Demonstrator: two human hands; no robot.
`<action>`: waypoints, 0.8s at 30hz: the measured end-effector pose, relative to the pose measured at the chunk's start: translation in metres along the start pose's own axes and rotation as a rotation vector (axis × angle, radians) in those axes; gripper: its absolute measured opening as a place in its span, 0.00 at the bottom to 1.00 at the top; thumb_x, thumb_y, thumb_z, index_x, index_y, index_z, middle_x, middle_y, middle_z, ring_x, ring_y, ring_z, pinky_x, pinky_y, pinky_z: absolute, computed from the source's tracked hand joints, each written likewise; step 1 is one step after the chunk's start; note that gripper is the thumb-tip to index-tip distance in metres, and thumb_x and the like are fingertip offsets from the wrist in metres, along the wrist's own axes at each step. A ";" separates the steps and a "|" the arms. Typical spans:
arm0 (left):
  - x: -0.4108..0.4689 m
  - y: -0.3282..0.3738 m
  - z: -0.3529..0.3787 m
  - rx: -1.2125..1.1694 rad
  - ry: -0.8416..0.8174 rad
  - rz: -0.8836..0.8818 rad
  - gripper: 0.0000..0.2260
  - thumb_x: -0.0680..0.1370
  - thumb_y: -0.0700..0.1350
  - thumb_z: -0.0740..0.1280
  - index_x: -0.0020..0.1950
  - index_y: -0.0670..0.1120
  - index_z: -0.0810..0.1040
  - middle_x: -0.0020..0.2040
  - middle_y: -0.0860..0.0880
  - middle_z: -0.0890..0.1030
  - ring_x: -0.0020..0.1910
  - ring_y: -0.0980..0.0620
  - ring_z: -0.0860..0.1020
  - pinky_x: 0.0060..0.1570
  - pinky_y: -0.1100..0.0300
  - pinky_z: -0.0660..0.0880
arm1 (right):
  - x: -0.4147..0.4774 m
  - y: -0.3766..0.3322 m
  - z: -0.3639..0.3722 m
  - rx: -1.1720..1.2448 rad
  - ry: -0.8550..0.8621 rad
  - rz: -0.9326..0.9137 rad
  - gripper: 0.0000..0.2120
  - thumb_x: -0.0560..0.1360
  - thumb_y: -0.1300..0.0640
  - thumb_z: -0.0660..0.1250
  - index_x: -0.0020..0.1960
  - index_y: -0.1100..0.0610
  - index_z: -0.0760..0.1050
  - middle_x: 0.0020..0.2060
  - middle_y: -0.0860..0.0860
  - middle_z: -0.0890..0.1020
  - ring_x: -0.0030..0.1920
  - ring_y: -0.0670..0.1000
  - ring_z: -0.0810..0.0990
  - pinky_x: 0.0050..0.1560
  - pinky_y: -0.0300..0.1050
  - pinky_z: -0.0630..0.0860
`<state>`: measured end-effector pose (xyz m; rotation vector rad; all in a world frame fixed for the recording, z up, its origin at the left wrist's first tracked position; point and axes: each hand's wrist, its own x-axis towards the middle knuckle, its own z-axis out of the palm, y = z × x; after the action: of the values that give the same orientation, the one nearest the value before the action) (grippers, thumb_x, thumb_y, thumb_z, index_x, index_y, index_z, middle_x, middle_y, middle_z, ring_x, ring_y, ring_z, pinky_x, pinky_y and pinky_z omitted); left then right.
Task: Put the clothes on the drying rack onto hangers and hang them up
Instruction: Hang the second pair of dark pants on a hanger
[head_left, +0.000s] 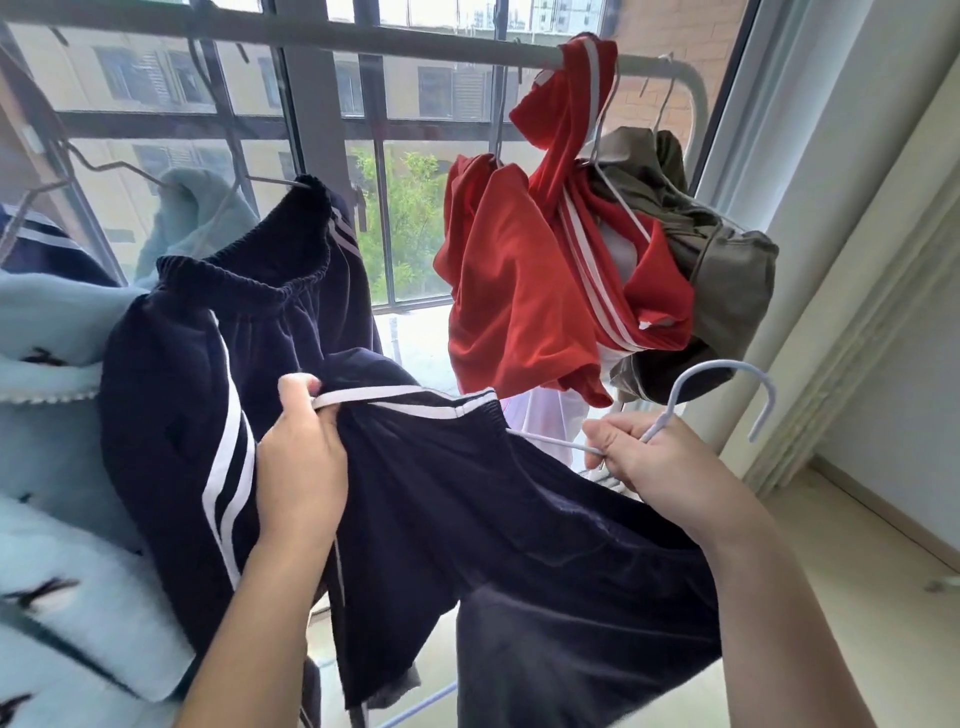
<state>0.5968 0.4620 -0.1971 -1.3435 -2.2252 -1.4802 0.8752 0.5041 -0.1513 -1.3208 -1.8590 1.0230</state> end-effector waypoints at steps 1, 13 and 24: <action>0.001 -0.001 0.000 0.015 0.005 0.003 0.06 0.82 0.42 0.56 0.58 0.44 0.68 0.42 0.43 0.76 0.41 0.40 0.73 0.38 0.51 0.67 | 0.000 0.000 0.001 -0.008 -0.007 0.009 0.20 0.79 0.49 0.62 0.31 0.54 0.78 0.21 0.47 0.65 0.24 0.47 0.61 0.31 0.44 0.61; 0.025 -0.027 -0.006 -0.194 -0.114 -0.146 0.10 0.79 0.35 0.56 0.53 0.44 0.75 0.44 0.47 0.80 0.44 0.47 0.75 0.42 0.57 0.69 | -0.008 -0.014 -0.003 -0.119 -0.155 -0.016 0.19 0.79 0.50 0.62 0.33 0.58 0.76 0.20 0.43 0.66 0.23 0.43 0.62 0.29 0.37 0.60; 0.037 -0.039 -0.021 -0.570 -0.934 -0.347 0.21 0.73 0.59 0.61 0.53 0.45 0.80 0.53 0.48 0.82 0.59 0.44 0.78 0.61 0.49 0.70 | -0.016 -0.003 -0.016 0.132 -0.149 0.029 0.19 0.79 0.54 0.61 0.33 0.61 0.77 0.20 0.47 0.61 0.24 0.46 0.57 0.25 0.36 0.55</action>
<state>0.5388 0.4628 -0.1919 -2.2896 -2.7739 -1.9931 0.8921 0.4921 -0.1411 -1.2269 -1.8494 1.2674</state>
